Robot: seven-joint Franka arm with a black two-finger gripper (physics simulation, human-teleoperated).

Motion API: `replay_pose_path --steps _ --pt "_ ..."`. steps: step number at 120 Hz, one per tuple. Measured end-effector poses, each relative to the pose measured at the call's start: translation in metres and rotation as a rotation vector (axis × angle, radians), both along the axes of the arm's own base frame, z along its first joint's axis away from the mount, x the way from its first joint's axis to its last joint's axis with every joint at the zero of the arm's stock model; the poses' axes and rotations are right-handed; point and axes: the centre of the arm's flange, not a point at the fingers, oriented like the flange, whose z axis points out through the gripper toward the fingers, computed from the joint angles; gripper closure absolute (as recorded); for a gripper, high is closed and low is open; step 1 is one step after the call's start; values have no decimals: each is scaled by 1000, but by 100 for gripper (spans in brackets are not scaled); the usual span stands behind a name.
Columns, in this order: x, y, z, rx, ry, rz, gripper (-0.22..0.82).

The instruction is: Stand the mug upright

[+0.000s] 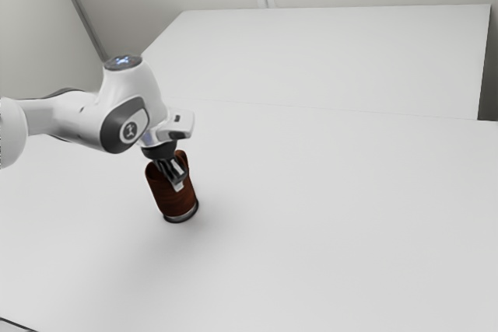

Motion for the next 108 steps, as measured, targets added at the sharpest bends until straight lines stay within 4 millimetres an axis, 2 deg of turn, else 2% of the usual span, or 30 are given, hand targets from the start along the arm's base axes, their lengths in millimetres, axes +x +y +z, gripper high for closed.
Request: replay_pose_path --steps 36,48,63,77,96,103,108 --pt "5 -6 -15 -1 2 72 77" --pt "6 -5 -14 -10 -1 96 66" --pt "7 -5 -10 -17 -10 116 46" --pt "12 -2 7 -24 -43 133 33" --pt "27 2 38 -31 -102 154 24" --pt "49 0 61 -29 -120 156 20" --pt "67 -1 88 -27 -137 159 17"
